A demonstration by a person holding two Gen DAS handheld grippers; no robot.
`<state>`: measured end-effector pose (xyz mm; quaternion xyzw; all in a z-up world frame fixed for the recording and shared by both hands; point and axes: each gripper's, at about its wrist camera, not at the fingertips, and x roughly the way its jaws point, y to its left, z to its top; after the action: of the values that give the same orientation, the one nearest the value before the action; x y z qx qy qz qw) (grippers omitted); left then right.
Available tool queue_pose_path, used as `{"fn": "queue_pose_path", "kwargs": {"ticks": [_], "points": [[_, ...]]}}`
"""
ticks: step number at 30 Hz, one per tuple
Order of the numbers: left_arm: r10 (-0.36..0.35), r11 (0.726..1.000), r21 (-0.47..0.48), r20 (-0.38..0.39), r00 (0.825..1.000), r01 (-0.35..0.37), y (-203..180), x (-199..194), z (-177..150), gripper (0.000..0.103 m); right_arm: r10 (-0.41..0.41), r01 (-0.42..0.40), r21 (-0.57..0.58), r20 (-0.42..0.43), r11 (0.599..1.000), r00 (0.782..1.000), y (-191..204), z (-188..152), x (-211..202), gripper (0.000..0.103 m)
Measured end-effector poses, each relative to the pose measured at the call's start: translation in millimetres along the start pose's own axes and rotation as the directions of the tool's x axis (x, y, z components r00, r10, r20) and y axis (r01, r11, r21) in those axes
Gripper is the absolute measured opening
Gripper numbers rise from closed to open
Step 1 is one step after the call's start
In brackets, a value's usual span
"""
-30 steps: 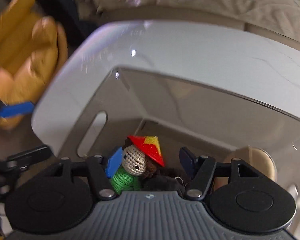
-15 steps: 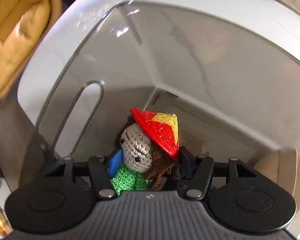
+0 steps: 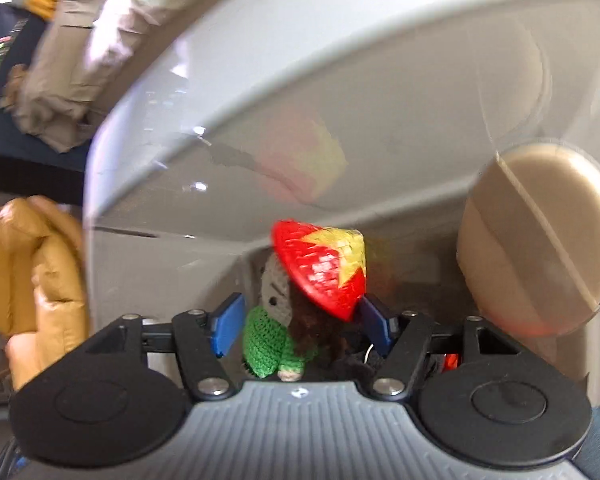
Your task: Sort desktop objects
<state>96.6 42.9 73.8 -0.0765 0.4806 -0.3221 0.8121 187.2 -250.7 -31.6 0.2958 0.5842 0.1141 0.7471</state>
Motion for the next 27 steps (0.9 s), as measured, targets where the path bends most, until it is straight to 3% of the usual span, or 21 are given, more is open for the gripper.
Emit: {"fn": "queue_pose_path", "kwargs": {"ticks": [2, 4, 7, 9, 10, 13, 17, 18, 19, 20, 22, 25, 27], "points": [[-0.046, 0.999, -0.026, -0.085, 0.995, 0.044, -3.6, 21.8, 8.6, 0.096, 0.004, 0.004, -0.083, 0.091, 0.997, 0.996, -4.5, -7.9, -32.6, 0.071], [-0.056, 0.998, -0.046, -0.176, 0.983, 0.049, -10.3, 51.0, 15.7, 0.096, -0.005, 0.046, -0.177, 0.227, 0.983, 0.974, -6.1, -24.2, -77.5, 0.075], [-0.066, 0.996, -0.074, -0.319, 0.945, 0.045, -19.3, 99.8, 22.3, 0.096, -0.006, 0.12, -0.237, 0.432, 0.964, 0.902, -23.7, -48.4, -129.1, 0.081], [-0.053, 0.995, -0.101, -0.42, 0.906, 0.012, -21.5, 135.9, 23.8, 0.096, 0.003, 0.137, -0.232, 0.517, 0.963, 0.856, -41.6, -63.5, -157.4, 0.081], [-0.034, 0.994, -0.109, -0.457, 0.889, -0.018, -20.1, 150.2, 24.1, 0.096, 0.012, 0.128, -0.224, 0.536, 0.966, 0.844, -50.6, -69.8, -166.2, 0.081], [0.073, 0.99, -0.067, -0.527, 0.847, -0.127, -15.8, 183.3, 22.1, 0.096, 0.056, 0.073, -0.214, 0.541, 0.974, 0.839, -72.3, -78.2, -179.3, 0.081], [0.219, 0.968, 0.023, -0.574, 0.789, -0.252, -10.3, 212.3, 14.0, 0.094, 0.121, -0.009, -0.216, 0.51, 0.976, 0.851, -98.3, -83.5, -179.7, 0.083], [0.238, 0.962, 0.034, -0.583, 0.777, -0.269, -8.8, 218.4, 10.9, 0.084, 0.136, -0.031, -0.213, 0.501, 0.976, 0.854, -104.2, -80.0, -178.6, 0.084], [0.239, 0.962, 0.037, -0.601, 0.763, -0.272, -7.1, 224.5, 7.9, 0.082, 0.149, -0.049, -0.21, 0.494, 0.976, 0.856, -108.1, -77.6, -174.7, 0.084], [0.201, 0.967, 0.003, -0.621, 0.757, -0.254, -4.7, 227.9, 6.8, 0.074, 0.159, -0.061, -0.209, 0.489, 0.976, 0.858, -111.1, -76.9, -170.9, 0.084], [0.236, 0.963, 0.043, -0.605, 0.76, -0.265, -8.2, 225.9, 6.6, 0.072, 0.175, -0.085, -0.202, 0.48, 0.976, 0.86, -116.5, -73.6, -167.6, 0.084], [0.387, 0.922, 0.235, -0.585, 0.713, -0.309, -19.9, 217.2, 3.8, 0.068, 0.189, -0.103, -0.201, 0.473, 0.974, 0.86, -114.7, -72.6, -162.4, 0.084], [0.417, 0.909, 0.257, -0.601, 0.682, -0.329, -17.5, 214.6, 0.6, 0.065, 0.198, -0.111, -0.207, 0.467, 0.972, 0.862, -117.2, -74.8, -162.9, 0.086]]}}
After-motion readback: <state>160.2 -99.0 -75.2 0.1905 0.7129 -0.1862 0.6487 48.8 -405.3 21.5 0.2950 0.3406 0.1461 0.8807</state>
